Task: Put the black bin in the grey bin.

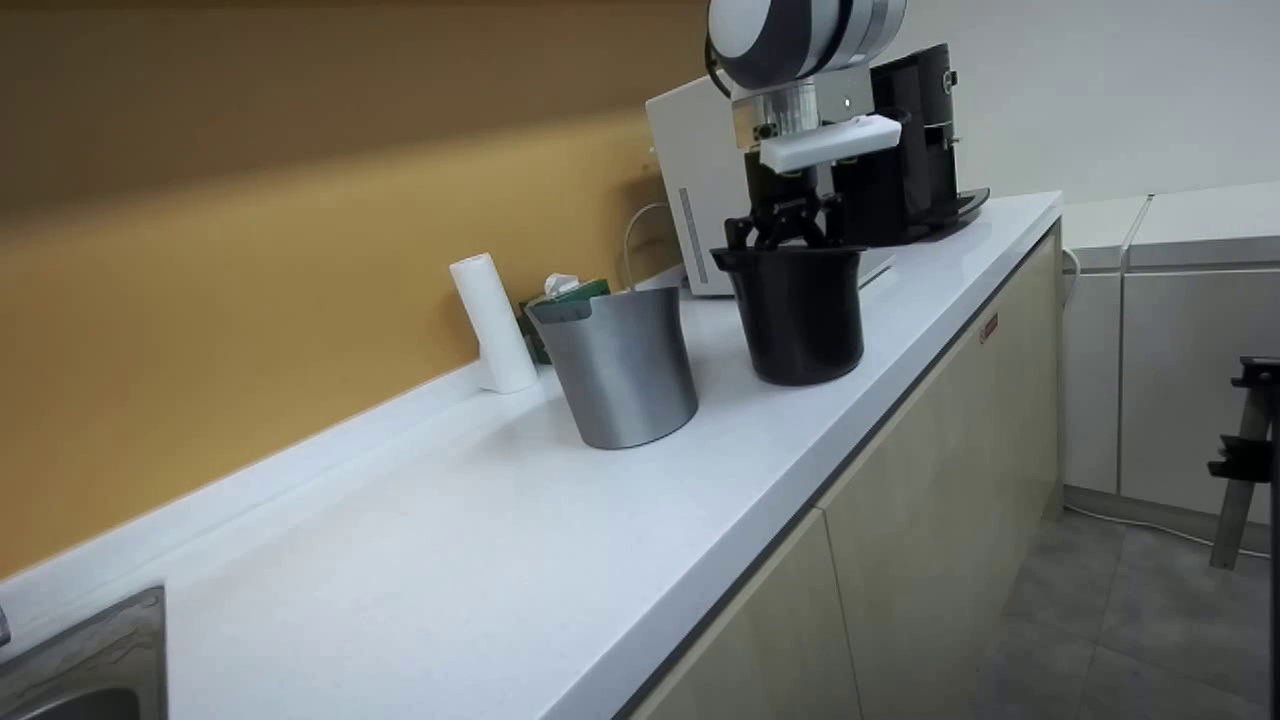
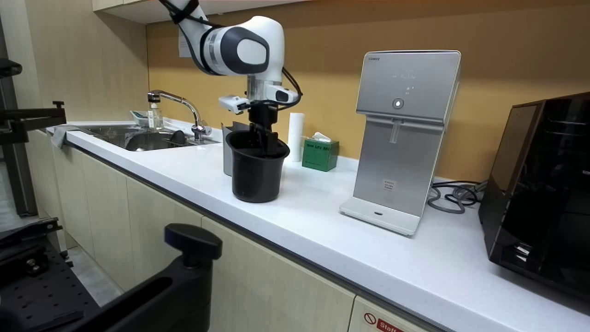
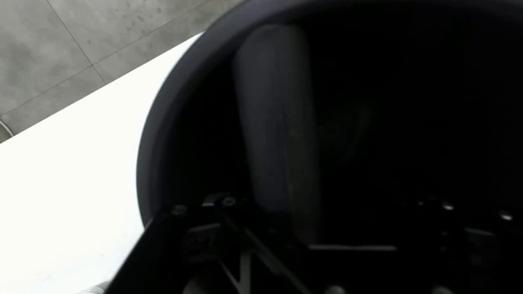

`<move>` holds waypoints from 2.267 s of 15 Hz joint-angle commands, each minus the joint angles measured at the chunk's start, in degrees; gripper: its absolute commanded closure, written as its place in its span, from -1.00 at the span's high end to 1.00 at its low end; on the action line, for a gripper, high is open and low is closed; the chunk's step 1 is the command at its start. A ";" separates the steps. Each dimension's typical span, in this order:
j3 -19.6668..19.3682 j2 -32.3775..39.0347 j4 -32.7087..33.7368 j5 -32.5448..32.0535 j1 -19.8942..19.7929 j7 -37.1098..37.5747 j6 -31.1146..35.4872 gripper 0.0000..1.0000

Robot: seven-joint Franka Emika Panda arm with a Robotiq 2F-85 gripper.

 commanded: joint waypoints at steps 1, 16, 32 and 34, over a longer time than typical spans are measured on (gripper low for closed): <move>-1.02 -0.03 0.39 1.62 0.80 -0.39 1.90 0.05; -2.51 -6.07 0.89 -6.94 2.30 5.09 -1.17 -0.95; 4.74 -6.92 23.52 -10.13 7.79 -4.97 -27.51 -0.95; 5.30 -5.21 25.49 -8.65 8.54 -7.27 -26.85 -0.95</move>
